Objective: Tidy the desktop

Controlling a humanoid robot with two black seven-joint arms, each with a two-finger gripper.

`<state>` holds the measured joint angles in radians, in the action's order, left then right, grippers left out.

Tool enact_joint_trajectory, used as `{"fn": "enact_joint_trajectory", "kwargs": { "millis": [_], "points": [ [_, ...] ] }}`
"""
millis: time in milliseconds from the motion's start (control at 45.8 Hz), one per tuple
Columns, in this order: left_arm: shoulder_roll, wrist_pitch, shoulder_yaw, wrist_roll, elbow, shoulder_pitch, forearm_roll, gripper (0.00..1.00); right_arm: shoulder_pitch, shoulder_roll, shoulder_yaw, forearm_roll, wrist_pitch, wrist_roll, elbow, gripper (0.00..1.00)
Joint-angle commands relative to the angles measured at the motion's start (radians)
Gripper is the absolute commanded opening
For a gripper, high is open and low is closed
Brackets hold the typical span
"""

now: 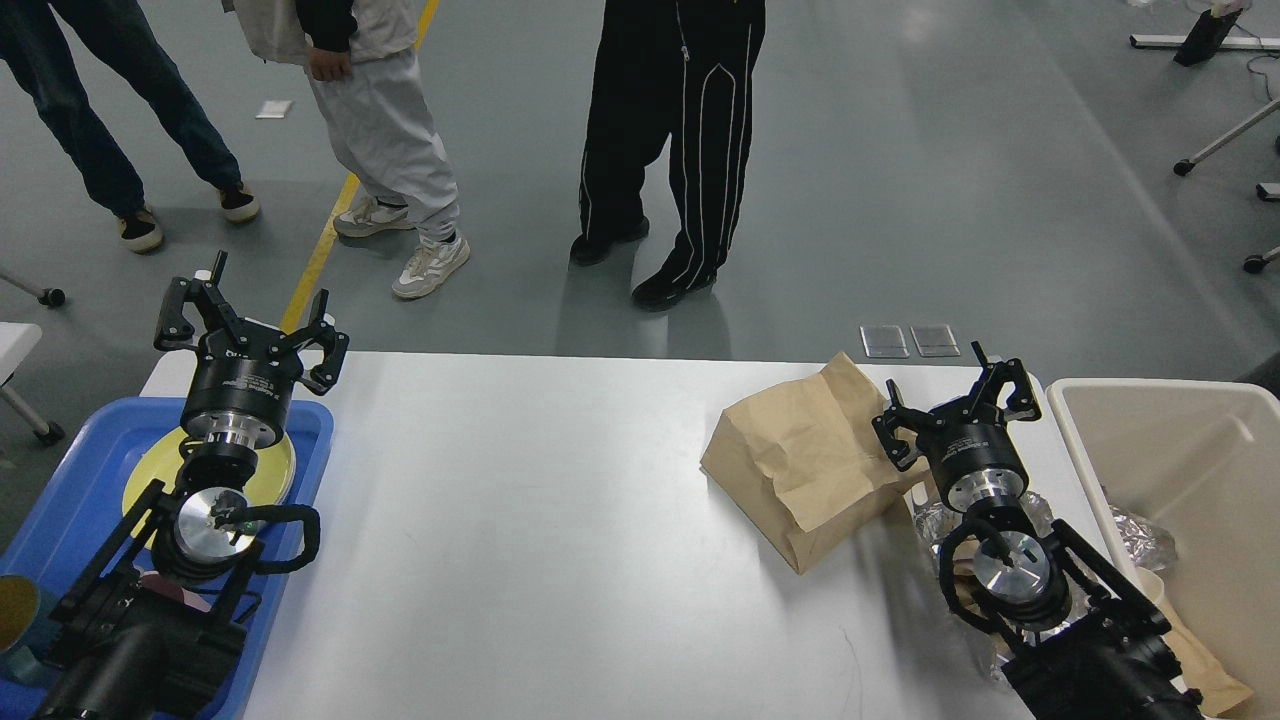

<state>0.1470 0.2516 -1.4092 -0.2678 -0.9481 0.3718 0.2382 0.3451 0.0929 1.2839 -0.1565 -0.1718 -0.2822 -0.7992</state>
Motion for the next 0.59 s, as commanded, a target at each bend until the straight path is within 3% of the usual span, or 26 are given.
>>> {"fn": "enact_joint_trajectory", "kwargs": {
  "millis": [0,44,131,240,437,568],
  "points": [
    [-0.001,0.000,-0.033,0.088,0.002,0.002,-0.048,0.96,0.000,0.001,0.000,0.000,0.000,0.000,0.000,1.00],
    [0.000,-0.002,-0.037,0.126,0.002,0.001,-0.063,0.96,0.000,-0.001,0.000,0.000,0.000,0.000,0.000,1.00],
    [0.002,0.003,-0.056,0.145,0.005,-0.007,-0.079,0.96,-0.002,-0.001,0.000,0.000,0.000,0.000,0.000,1.00],
    [0.000,0.003,-0.070,0.137,0.006,-0.007,-0.079,0.96,-0.002,-0.001,0.000,0.000,0.000,0.000,0.000,1.00],
    [0.023,0.032,-0.070,0.085,0.006,0.001,-0.073,0.96,-0.002,-0.001,0.000,0.000,0.000,0.000,0.000,1.00],
    [0.003,0.067,-0.048,0.082,0.044,-0.033,-0.068,0.96,-0.002,-0.001,0.000,0.000,0.000,0.000,0.001,1.00]
  ]
}}
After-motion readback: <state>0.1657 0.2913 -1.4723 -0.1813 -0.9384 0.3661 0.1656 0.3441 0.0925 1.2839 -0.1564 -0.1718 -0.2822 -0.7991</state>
